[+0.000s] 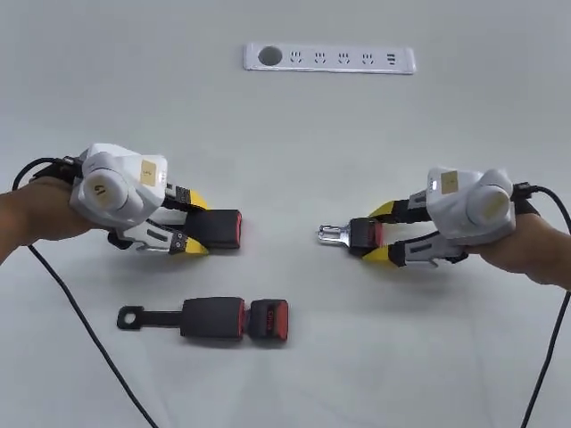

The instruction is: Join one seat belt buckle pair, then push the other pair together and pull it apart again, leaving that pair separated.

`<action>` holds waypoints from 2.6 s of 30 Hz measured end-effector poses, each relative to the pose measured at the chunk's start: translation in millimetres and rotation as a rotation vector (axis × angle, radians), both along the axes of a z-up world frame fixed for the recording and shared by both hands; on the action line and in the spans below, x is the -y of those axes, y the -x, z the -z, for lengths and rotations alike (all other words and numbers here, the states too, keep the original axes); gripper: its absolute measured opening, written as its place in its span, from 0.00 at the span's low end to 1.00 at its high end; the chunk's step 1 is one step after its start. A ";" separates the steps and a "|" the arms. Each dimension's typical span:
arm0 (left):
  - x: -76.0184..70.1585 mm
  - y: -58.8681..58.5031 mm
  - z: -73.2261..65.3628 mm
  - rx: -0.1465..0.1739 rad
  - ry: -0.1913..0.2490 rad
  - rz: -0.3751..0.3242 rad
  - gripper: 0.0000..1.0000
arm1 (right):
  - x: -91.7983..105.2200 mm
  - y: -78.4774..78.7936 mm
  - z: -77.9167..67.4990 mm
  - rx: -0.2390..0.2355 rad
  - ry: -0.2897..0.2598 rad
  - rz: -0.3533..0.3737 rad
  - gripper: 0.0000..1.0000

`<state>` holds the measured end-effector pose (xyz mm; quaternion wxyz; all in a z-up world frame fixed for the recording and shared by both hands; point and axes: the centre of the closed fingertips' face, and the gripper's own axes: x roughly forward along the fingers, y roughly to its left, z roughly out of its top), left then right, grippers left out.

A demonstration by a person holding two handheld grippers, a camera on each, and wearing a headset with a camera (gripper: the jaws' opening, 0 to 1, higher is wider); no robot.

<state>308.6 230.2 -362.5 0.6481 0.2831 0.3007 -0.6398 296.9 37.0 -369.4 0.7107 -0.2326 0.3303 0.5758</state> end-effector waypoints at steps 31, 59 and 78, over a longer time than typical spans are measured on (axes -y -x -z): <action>-2.3 -3.8 1.9 0.002 -0.049 0.033 0.33 | -16.3 -1.5 -4.4 0.016 -0.042 -0.052 0.33; -1.7 -4.6 2.8 0.004 -0.065 0.030 0.33 | -73.0 -8.2 -3.0 0.021 -0.095 -0.090 0.33; -0.8 -3.9 2.6 0.004 -0.070 0.027 0.33 | -102.1 -16.4 -0.5 0.008 -0.107 -0.064 0.33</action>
